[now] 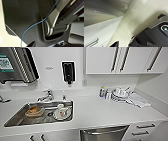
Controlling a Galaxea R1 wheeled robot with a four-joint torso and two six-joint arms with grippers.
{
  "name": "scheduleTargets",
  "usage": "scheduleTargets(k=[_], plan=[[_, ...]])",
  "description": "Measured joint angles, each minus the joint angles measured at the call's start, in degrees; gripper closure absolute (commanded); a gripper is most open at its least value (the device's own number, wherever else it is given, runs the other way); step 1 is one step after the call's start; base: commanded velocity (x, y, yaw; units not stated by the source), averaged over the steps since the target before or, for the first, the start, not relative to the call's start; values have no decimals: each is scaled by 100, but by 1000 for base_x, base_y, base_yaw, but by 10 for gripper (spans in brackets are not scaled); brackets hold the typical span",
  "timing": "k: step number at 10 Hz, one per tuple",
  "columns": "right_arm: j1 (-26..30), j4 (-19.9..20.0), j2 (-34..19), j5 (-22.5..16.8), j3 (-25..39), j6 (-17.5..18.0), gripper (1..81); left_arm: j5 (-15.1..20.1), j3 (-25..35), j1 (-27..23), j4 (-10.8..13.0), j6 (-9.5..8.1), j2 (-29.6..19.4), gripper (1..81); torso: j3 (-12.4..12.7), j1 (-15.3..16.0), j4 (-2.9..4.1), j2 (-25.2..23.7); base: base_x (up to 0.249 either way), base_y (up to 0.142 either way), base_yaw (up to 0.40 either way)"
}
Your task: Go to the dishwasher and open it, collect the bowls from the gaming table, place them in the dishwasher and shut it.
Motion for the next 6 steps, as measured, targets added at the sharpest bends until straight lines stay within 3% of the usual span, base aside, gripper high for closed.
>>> scheduleTargets(k=[4, 6], plan=[[-1034, -1161, 502, -28, -827, -1957, 10, -72, -458, -450, 6, 6, -40, 10, 0, 0, 0, -2, 0, 0, 0], [-1265, -1480, 816, 146, -1089, -2912, 10, -63, -461, -364, 17, 13, -49, 10, 0, 0, 0, -2, 0, 0, 0]])
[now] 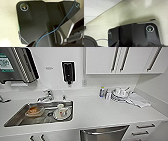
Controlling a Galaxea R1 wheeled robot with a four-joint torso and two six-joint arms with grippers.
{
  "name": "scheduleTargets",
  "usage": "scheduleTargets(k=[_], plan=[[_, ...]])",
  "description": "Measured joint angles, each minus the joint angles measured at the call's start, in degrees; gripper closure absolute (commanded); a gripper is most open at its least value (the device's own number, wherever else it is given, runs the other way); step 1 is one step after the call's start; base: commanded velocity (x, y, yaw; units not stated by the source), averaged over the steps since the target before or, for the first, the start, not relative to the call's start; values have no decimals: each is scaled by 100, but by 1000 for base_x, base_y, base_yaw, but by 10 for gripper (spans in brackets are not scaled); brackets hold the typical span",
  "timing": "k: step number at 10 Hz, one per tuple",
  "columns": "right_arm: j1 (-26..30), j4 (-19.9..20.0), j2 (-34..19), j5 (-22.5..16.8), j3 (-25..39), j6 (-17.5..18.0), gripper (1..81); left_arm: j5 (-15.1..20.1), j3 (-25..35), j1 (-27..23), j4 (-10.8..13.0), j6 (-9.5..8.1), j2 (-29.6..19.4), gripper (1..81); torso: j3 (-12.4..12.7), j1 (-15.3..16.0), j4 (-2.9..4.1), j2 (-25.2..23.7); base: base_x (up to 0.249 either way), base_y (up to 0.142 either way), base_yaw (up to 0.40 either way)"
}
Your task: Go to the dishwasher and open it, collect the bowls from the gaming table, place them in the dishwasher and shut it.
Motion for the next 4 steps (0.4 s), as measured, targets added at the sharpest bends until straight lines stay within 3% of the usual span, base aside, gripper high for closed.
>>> scheduleTargets(k=[2, 4], plan=[[-356, -111, 26, 124, -133, -703, 10, 21, 0, 17, 0, 0, -35, 10, 2, 0, 0, 0, 0, 0, 0], [-616, -146, 163, 269, -347, -933, 10, 18, -49, -10, 0, 0, -52, 10, 2, 0, 0, 0, 0, 0, 0]])
